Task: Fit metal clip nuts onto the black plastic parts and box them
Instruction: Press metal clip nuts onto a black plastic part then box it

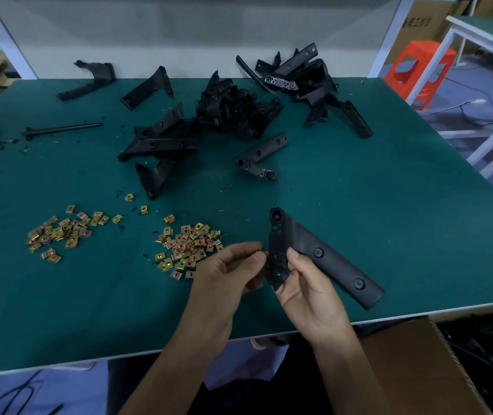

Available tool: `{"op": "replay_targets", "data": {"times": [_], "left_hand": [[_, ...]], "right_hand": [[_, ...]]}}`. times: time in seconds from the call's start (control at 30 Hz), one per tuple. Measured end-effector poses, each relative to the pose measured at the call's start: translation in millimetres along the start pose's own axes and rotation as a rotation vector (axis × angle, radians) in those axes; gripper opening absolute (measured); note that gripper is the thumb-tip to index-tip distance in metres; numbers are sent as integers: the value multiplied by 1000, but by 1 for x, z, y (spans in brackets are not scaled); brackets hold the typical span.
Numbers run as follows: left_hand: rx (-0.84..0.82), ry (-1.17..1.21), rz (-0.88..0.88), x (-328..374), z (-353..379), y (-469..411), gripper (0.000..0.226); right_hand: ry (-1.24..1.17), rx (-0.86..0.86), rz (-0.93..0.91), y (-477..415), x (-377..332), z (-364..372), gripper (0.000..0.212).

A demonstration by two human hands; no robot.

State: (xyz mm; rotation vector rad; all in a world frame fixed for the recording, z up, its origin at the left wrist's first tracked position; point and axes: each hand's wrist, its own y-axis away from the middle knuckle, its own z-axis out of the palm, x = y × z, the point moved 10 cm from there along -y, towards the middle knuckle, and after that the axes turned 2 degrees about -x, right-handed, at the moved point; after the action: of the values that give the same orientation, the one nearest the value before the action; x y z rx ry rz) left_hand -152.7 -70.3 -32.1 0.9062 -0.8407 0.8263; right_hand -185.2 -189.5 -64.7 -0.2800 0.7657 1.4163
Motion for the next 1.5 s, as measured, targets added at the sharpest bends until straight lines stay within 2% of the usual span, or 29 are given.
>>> {"op": "replay_targets", "data": {"times": [0.4,0.47,0.6,0.63,0.83,0.93,1.03,1.1,1.17,1.23,1.3,1.43,1.5], "left_hand": [[-81,-7,-21,0,6,2,10],[-130,-20,-21,4,6,2,18],[-204,-114,-26,8,5,0,33],[-220,-122,-25,9,6,-1,35],[-258,-151,-24,12,11,-5,29],[-284,-180,-11,13,18,-2,22],[-306,-389,95,22,21,-1,11],[-160,-732,282,43,3,-7,12],[56,-1083,462,69,-21,-10,16],[178,-1289,510,77,-39,-17,14],[177,-1389,527,75,-45,-25,11],[94,-1471,524,65,-37,-33,15],[58,-1521,500,60,-33,-36,19]], "right_hand": [[67,-11,-26,2,-2,0,28],[98,-12,-14,3,-1,0,30],[173,-20,22,4,3,2,69],[187,-37,27,5,4,5,72],[203,-148,2,8,1,19,44],[174,-141,13,6,1,17,48],[105,-145,41,6,2,16,42],[39,-139,34,7,-2,14,29],[-23,-137,15,8,-6,13,26],[-40,-127,24,7,-5,12,23],[-39,-114,39,5,-4,11,15],[-97,-87,59,3,-2,10,33],[-91,-72,58,3,-2,9,22]]}}
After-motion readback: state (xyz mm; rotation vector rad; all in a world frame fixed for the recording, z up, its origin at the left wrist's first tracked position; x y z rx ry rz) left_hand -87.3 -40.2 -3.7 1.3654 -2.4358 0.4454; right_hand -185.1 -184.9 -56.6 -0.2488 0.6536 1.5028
